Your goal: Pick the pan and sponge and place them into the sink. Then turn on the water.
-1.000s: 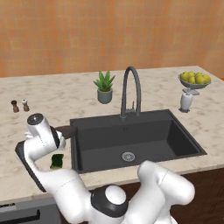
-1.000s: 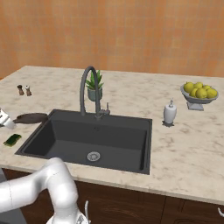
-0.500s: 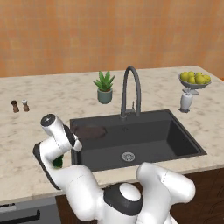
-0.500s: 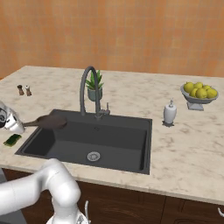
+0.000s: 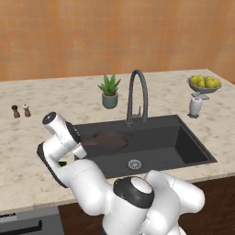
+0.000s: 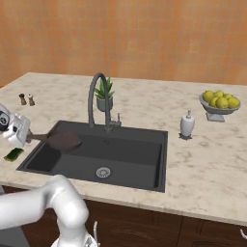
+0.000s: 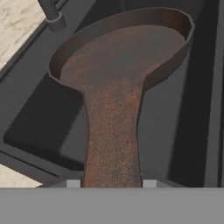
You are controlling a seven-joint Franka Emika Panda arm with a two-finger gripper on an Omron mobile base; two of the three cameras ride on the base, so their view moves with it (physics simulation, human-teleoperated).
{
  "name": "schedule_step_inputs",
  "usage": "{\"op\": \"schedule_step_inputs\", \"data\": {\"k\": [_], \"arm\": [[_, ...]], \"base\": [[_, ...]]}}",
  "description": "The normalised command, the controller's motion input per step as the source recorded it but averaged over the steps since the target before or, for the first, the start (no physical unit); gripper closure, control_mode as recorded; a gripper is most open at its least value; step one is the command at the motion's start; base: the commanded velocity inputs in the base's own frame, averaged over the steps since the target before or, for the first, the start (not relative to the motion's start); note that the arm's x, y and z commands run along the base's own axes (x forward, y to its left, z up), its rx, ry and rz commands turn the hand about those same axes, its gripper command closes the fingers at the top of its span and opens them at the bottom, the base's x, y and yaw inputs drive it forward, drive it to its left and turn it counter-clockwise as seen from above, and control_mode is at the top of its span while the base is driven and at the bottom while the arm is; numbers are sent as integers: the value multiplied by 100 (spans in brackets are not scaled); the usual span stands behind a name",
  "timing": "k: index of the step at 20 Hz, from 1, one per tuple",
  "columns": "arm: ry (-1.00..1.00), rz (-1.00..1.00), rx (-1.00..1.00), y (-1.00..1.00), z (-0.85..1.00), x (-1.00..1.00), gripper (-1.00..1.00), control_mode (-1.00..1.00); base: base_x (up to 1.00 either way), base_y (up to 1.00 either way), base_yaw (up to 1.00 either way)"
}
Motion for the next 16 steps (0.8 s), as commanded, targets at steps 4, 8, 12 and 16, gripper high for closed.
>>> {"op": "schedule_step_inputs", "data": {"k": [4, 8, 12, 16], "arm": [[0, 0, 20, -55, 1, 0, 100, -100], [-5, 0, 16, -50, -9, 9, 100, -100], [-2, 0, 7, -50, -14, 17, 100, -100], [0, 0, 3, -40, -17, 20, 100, -100]], "base": [[0, 0, 0], [0, 0, 0], [0, 0, 0], [0, 0, 0]]}}
